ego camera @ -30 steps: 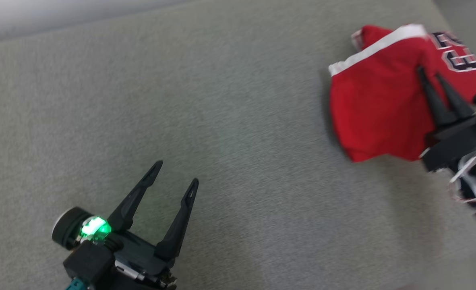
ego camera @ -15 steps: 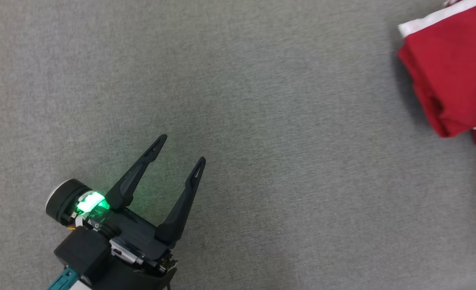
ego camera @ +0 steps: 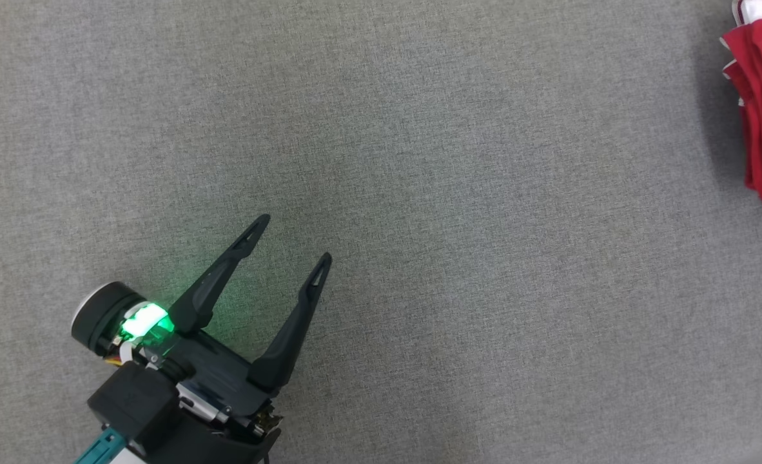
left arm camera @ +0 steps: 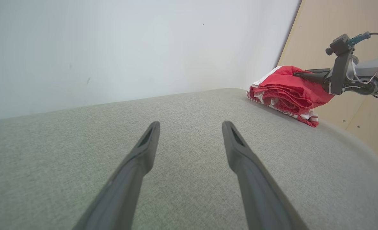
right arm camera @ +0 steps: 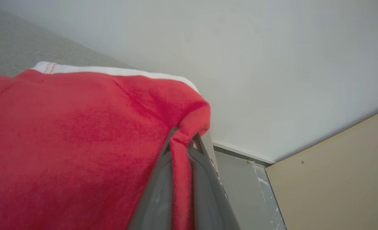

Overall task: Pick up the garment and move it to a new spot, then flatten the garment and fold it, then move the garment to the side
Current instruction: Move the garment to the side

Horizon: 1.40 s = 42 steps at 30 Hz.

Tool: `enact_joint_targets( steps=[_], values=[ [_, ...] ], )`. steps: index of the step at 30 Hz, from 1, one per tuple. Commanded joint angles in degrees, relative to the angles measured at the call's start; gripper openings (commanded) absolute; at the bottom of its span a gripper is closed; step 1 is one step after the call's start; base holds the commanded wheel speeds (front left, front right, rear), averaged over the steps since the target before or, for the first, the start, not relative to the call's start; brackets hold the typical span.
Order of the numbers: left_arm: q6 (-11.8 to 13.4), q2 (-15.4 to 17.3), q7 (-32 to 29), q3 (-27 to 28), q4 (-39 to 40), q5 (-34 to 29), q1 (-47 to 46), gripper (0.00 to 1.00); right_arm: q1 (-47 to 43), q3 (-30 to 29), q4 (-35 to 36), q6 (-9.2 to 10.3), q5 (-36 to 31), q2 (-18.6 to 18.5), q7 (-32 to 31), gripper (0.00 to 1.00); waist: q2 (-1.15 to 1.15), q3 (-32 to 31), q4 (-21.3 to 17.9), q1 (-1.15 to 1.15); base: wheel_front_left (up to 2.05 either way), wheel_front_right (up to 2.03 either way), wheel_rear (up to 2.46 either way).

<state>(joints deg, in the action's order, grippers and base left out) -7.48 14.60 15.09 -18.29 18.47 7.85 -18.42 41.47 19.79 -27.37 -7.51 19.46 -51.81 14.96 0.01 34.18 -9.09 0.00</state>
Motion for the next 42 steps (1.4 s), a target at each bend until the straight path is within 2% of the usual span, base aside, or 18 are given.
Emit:
enact_joint_targets(
  steps=[1,2,3,7,8,9,12,14,16,21,27,30,34,42],
  values=[
    [0.0,0.4,0.0,-0.3,0.0,-0.3,-0.6,1.0,0.1,-0.9,-1.3,0.06,-1.8,1.5,0.1,0.0,-0.01,0.0,0.1,0.0,0.0,0.0,0.0],
    [0.0,0.4,0.0,-0.5,-0.1,-0.3,-0.6,1.0,0.7,-1.7,-2.2,0.06,-3.4,1.8,0.0,0.6,-0.01,-0.1,0.1,0.0,0.0,0.0,0.0],
    [0.0,0.4,0.0,-0.7,-0.1,-0.4,-0.7,1.0,1.5,-2.8,-3.1,0.07,-5.3,2.2,0.1,1.0,-0.01,-0.1,0.2,0.0,0.0,0.0,0.0],
    [0.0,0.5,0.0,-0.7,-0.3,-0.3,-0.5,1.0,3.6,-10.3,-6.4,0.07,-15.1,6.1,0.1,1.0,-0.01,-0.8,0.3,0.0,0.0,0.0,0.0],
    [0.0,0.3,0.0,-0.6,-0.5,-0.2,-0.2,1.0,4.2,-14.6,-6.6,0.07,-20.1,8.6,0.1,1.0,-0.01,-1.4,0.4,0.0,0.0,0.0,0.0],
    [0.0,0.3,0.0,-0.6,-0.5,-0.2,-0.2,1.0,4.2,-14.6,-6.6,0.07,-20.1,8.6,0.1,1.0,-0.01,-1.4,0.4,0.0,0.0,0.0,0.0],
    [0.0,-0.3,0.0,-0.3,-0.8,-0.2,0.3,1.0,3.8,-18.9,-2.5,0.07,-26.3,13.8,0.2,1.0,-0.01,-2.6,0.5,0.0,0.0,0.0,0.0],
    [0.0,-0.9,0.0,0.0,-1.2,-0.2,0.8,1.0,1.9,-19.8,1.4,0.07,-27.5,18.0,0.2,1.0,-0.01,-3.7,0.6,0.0,0.0,0.0,0.0],
    [0.1,-1.6,0.0,0.4,-1.8,-0.2,1.3,1.0,0.0,-20.1,5.5,0.07,-26.5,22.2,0.2,1.0,-0.01,-5.1,0.8,0.0,0.0,0.0,0.0],
    [1.0,-3.6,0.0,2.0,-3.8,0.0,3.5,1.0,-4.5,-15.3,11.6,0.07,-20.5,28.6,0.2,1.0,-0.01,-9.1,1.6,0.0,0.0,0.0,0.0],
    [2.4,-7.2,0.0,5.3,-8.2,2.7,6.8,1.0,-9.3,-5.3,13.1,0.07,-12.7,32.0,0.2,1.0,-0.01,-15.2,2.8,0.0,0.0,0.0,0.0],
    [2.9,-8.4,0.0,7.0,-10.2,3.8,8.2,1.0,-12.5,-2.8,14.1,0.07,-10.1,33.7,0.2,1.0,-0.01,-18.2,3.9,0.0,0.0,0.0,0.0],
    [4.0,-9.7,0.0,10.5,-12.4,5.2,11.0,1.0,-19.1,-2.9,17.2,0.07,-7.7,36.4,0.2,1.0,-0.01,-22.6,5.5,0.0,0.0,0.0,0.0],
    [4.7,-10.9,0.0,14.9,-14.8,4.8,16.7,1.0,-29.5,-7.3,19.8,0.07,-8.8,40.8,0.2,1.0,-0.01,-30.1,6.9,0.0,0.0,0.0,0.0]
  ],
)
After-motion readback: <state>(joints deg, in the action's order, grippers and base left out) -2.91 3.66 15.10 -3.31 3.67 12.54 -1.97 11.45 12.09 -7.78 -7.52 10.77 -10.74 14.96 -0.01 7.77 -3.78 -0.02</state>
